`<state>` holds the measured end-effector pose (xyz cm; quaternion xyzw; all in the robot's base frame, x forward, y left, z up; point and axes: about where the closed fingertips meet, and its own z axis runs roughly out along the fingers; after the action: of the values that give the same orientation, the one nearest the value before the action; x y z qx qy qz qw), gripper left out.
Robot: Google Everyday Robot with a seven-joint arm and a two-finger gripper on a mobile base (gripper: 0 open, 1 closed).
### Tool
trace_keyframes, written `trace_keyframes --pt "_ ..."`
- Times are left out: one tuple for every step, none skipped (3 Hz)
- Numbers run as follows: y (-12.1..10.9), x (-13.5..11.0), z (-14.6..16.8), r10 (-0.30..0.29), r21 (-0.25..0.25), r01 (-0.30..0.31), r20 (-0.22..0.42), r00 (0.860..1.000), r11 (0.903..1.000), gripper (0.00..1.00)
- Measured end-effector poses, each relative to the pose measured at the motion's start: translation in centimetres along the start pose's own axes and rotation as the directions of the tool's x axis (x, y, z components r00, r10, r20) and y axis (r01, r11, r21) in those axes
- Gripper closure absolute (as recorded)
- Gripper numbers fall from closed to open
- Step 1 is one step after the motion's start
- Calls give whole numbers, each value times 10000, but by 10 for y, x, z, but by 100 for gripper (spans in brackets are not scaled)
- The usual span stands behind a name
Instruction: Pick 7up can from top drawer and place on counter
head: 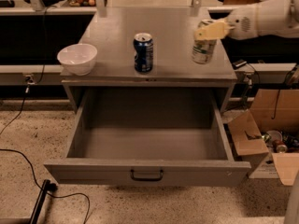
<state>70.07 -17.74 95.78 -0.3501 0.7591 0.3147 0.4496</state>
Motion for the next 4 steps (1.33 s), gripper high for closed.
trace_keyframes --pt "-8 -6 27 -74 600 58 268 9996 9982 84" --pt "-4 -3 54 -916 998 866 470 9947 9912 64" --pt "10 5 76 -2344 1225 2295 276 9717 9656 41" --pt "23 23 100 -3328 885 3329 -167 9429 9388 17"
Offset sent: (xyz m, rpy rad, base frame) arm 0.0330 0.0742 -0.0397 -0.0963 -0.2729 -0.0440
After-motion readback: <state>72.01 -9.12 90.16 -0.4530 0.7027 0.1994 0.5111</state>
